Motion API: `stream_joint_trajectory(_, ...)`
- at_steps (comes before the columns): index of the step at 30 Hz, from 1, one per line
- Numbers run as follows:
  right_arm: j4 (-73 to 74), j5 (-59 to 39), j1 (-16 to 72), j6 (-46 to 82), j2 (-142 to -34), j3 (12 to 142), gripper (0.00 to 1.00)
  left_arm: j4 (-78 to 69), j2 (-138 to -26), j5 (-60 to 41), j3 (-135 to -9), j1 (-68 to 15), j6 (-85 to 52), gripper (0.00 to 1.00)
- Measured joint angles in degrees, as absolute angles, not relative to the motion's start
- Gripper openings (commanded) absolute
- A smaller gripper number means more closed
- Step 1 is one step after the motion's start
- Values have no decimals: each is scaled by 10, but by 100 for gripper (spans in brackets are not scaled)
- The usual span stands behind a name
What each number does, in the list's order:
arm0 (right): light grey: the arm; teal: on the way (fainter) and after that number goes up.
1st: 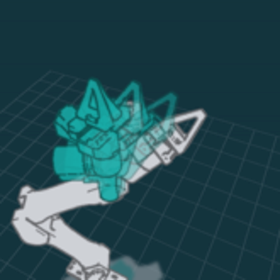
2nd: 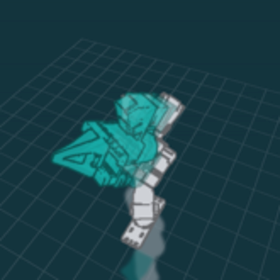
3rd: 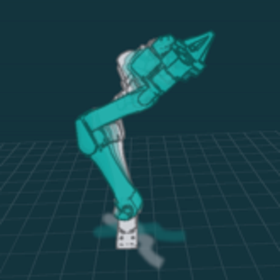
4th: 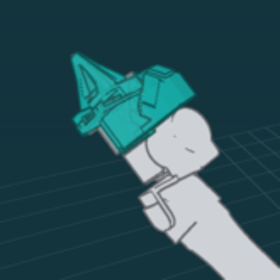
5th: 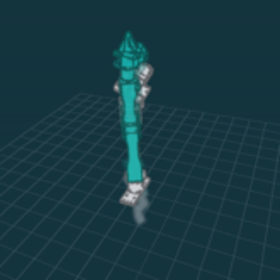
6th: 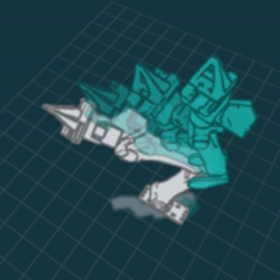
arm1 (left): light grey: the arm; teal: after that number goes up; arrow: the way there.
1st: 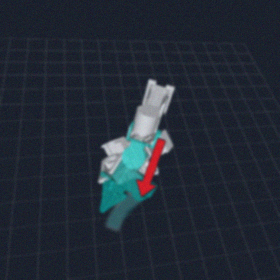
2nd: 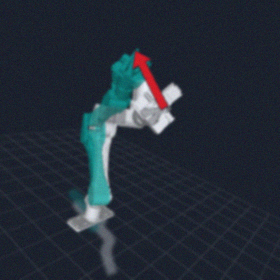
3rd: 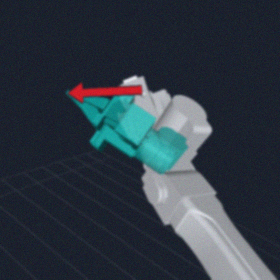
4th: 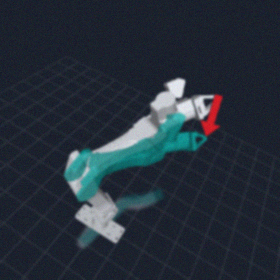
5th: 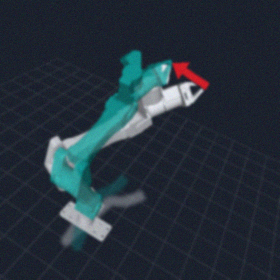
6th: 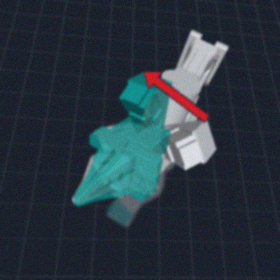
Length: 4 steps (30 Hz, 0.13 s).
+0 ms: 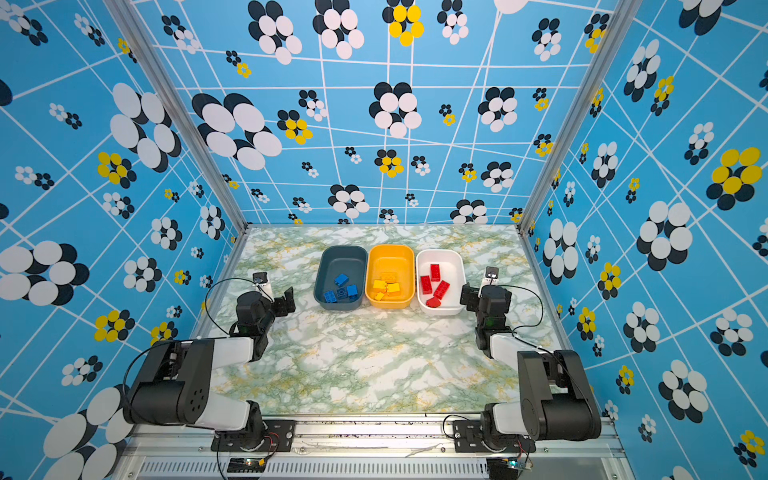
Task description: Sort the legos into containers by color
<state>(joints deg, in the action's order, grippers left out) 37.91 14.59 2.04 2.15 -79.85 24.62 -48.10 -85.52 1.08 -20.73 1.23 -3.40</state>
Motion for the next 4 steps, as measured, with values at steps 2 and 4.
stream_joint_trajectory(2,385,148,20,23,-799,243,99,-487,-859,10,-205,12,-34,94)
stream_joint_trajectory(4,392,148,20,23,-800,242,99,-500,-859,9,-204,12,-34,94)
